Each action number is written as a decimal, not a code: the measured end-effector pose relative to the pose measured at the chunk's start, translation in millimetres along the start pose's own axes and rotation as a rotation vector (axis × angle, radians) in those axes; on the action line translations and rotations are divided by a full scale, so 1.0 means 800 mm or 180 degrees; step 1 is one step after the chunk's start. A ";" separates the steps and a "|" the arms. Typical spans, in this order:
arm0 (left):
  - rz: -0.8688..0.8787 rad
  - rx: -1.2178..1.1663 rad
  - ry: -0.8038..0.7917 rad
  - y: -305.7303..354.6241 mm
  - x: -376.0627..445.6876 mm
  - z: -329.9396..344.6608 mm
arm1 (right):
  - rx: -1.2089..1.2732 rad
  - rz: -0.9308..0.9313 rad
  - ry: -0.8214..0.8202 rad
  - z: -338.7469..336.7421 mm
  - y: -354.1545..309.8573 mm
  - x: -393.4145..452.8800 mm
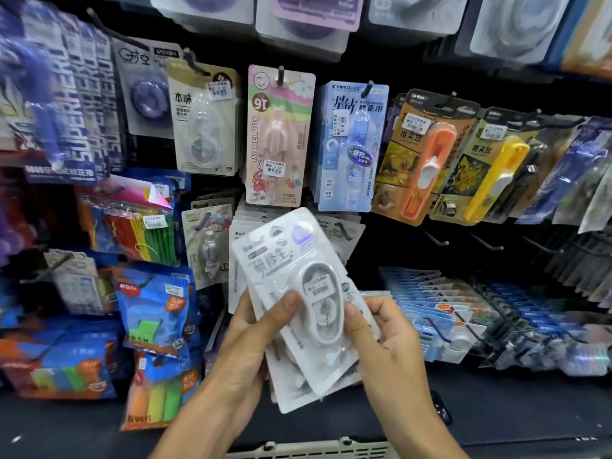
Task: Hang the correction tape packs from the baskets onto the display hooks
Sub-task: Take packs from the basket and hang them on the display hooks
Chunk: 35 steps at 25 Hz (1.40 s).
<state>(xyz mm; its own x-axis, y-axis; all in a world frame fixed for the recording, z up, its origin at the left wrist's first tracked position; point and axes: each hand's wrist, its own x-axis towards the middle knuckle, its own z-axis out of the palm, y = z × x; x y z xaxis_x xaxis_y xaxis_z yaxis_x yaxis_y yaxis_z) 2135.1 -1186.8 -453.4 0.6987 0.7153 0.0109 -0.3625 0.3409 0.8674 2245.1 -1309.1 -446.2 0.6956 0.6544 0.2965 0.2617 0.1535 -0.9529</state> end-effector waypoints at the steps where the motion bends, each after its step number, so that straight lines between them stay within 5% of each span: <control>1: 0.0002 0.0026 -0.0005 0.001 0.001 -0.002 | 0.0133 0.0073 0.0013 -0.003 -0.001 0.000; 7: 0.0047 0.0343 0.0018 0.000 0.002 -0.010 | 0.0924 0.1025 0.0064 -0.010 0.011 0.017; 12: 0.0329 0.0314 0.0349 0.000 0.003 -0.022 | 0.0160 0.0885 0.0636 -0.039 0.027 0.027; 18: 0.0619 0.0253 0.0391 0.007 0.002 -0.028 | -0.0363 0.0741 0.0609 -0.051 0.024 0.027; 22: 0.0686 0.0258 0.0381 0.002 0.001 -0.024 | 0.0444 0.1600 0.0364 -0.041 0.024 0.020; 24: 0.0697 0.0244 0.0398 -0.002 0.002 -0.023 | 0.0460 0.1443 0.0139 -0.032 0.018 0.013; 27: 0.0628 0.0229 0.0468 -0.011 0.003 -0.017 | -0.0059 0.0699 -0.0862 -0.011 0.014 -0.004; 30: 0.0383 0.0164 0.0306 -0.015 0.001 -0.014 | -0.0121 0.0515 -0.0710 -0.002 0.011 -0.006; 35: 0.0437 0.0072 0.0110 -0.006 -0.001 -0.017 | 0.0964 0.1025 -0.0342 -0.008 0.007 0.003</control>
<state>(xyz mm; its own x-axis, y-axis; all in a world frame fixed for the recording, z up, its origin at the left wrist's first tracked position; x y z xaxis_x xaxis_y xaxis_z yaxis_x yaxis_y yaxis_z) 2127.6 -1180.7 -464.1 0.6217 0.7750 0.1134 -0.4389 0.2248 0.8700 2252.1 -1311.2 -450.5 0.6318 0.7750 -0.0112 -0.1753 0.1287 -0.9761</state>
